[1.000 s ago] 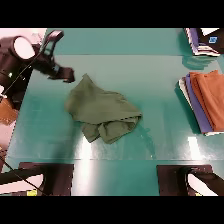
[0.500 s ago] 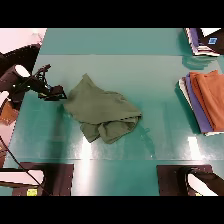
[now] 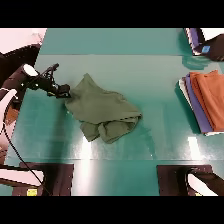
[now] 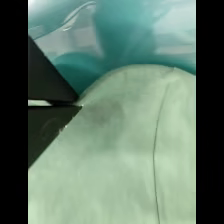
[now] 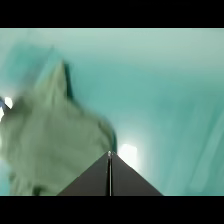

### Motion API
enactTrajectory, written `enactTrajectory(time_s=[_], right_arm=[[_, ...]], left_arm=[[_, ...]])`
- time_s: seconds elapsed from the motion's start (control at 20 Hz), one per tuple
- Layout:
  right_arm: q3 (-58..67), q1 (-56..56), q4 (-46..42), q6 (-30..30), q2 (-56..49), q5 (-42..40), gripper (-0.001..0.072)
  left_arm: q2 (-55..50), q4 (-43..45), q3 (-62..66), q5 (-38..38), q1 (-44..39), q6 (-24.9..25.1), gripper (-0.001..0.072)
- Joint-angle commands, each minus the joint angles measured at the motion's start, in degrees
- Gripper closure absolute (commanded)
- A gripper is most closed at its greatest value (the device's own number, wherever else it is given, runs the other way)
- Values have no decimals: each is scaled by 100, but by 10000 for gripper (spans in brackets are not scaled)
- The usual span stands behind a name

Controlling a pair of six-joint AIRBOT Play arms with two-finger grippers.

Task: Fold the shirts.

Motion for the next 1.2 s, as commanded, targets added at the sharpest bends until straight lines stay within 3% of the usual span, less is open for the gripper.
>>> enactTrajectory(time_s=[0.0,0.05,0.1,0.15,0.2,0.45,0.65,0.8,0.9,0.95,1.0,1.05,1.15], right_arm=[[-1228,-2,11,208,2,142,697],[-1788,0,26,229,2,48,696],[-2337,28,61,251,-4,-48,645],[-2940,81,57,249,-4,-208,409],[-3497,181,59,249,-7,-424,259],[-5333,1180,811,17,-136,-2273,262],[-5163,1827,1104,-219,-903,-3115,262],[-4583,2076,1080,-225,-1513,-3294,271],[-4216,2103,1025,-225,-1845,-3346,410],[-4068,2100,994,-225,-1967,-3364,433],[-3928,2092,855,-227,-2035,-3346,537],[-3773,2092,625,-225,-2065,-3283,696],[-3491,2090,122,-223,-1921,-3193,698]], left_arm=[[208,-9,525,-118,-24,46,684],[278,-9,675,-133,-24,46,684],[330,-9,793,-157,-24,48,683],[378,-9,879,-179,-24,46,684],[404,-17,896,-153,-24,46,683],[404,-20,896,-146,-24,15,684],[404,-33,896,-192,-24,0,684],[404,-31,896,-238,-24,2,684],[404,-28,898,-267,-24,4,683],[404,-28,898,-291,-24,4,683],[404,-28,898,-330,-24,4,684],[407,-28,898,-376,-24,2,684],[525,-26,898,-396,-24,0,685]])
